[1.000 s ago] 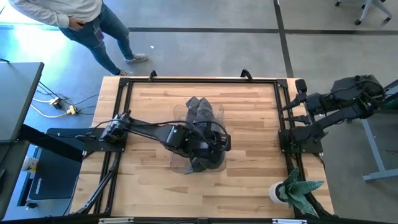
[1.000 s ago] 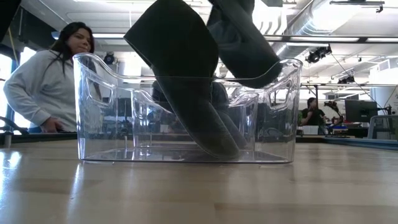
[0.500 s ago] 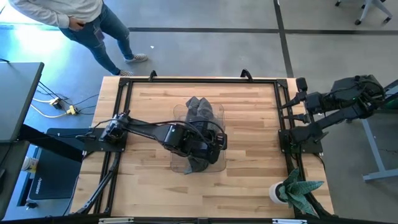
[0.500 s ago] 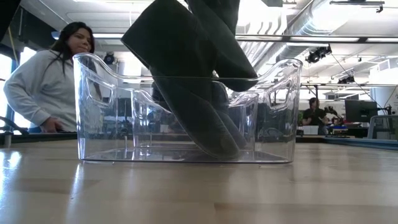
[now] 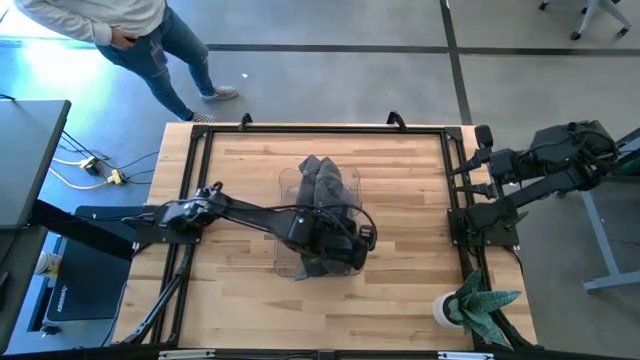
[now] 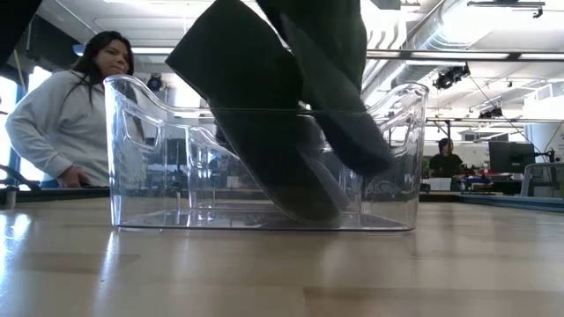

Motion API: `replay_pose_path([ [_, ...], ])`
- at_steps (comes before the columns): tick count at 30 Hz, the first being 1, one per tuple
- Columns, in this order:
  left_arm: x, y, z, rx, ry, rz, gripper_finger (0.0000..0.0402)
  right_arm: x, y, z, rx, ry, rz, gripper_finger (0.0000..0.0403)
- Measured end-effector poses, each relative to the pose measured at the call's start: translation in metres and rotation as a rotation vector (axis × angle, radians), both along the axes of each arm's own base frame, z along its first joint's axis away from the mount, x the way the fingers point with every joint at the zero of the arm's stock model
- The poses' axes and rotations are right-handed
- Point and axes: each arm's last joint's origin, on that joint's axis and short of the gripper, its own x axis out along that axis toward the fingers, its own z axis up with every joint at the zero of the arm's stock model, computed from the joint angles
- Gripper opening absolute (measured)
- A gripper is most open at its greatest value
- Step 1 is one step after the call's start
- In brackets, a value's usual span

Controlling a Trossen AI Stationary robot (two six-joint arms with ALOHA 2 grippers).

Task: Pick & Place hat
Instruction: Put the black cap into the bottom transparent bin

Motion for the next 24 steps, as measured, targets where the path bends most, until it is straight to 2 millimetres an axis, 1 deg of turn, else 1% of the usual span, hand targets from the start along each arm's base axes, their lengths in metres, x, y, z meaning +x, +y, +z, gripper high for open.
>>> replay_pose_path([
  [2, 0.002, 0.0, 0.0, -0.001, -0.013, 0.005, 0.0, 0.0, 0.0, 0.0, 0.0, 0.0, 0.0, 0.0139],
  [6, 0.0, -0.002, -0.006, -0.003, 0.022, 0.02, 0.0, -0.001, 0.0, 0.0, 0.0, -0.001, 0.0, 0.0139],
  [11, -0.004, -0.002, -0.007, -0.036, 0.026, 0.071, 0.0, 0.0, 0.0, 0.0, 0.0, -0.001, 0.0, 0.0139],
  [18, -0.013, 0.0, -0.011, -0.107, 0.044, 0.196, 0.0, 0.0, 0.0, 0.0, 0.0, -0.001, 0.0, 0.0139],
  [24, -0.01, 0.0, -0.01, -0.171, -0.023, 0.261, 0.0, -0.001, 0.0, 0.0, -0.017, -0.002, 0.009, 0.0139],
])
